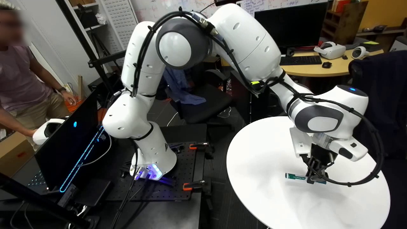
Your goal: Move the marker to the right.
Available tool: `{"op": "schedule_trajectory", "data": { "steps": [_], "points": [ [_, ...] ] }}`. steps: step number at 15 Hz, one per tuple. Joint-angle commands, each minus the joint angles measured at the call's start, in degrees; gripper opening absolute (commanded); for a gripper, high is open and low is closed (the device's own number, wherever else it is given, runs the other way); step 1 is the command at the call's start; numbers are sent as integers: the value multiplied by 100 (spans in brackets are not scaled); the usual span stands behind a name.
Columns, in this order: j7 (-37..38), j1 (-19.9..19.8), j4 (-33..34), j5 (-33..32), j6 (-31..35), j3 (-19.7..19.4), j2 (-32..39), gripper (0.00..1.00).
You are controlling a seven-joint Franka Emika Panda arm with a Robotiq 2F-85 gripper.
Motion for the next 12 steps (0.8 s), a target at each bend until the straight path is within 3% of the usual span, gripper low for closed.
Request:
{"op": "schedule_trajectory", "data": {
  "steps": [1,2,4,10,12],
  "points": [
    [-163,18,355,201,-366,10,191,16],
    [-130,28,395,211,-401,4,217,45],
    [-99,39,464,236,-458,-6,256,52],
    [-37,40,498,319,-554,-15,205,98],
    [-6,52,343,341,-481,-19,42,100]
  ]
}}
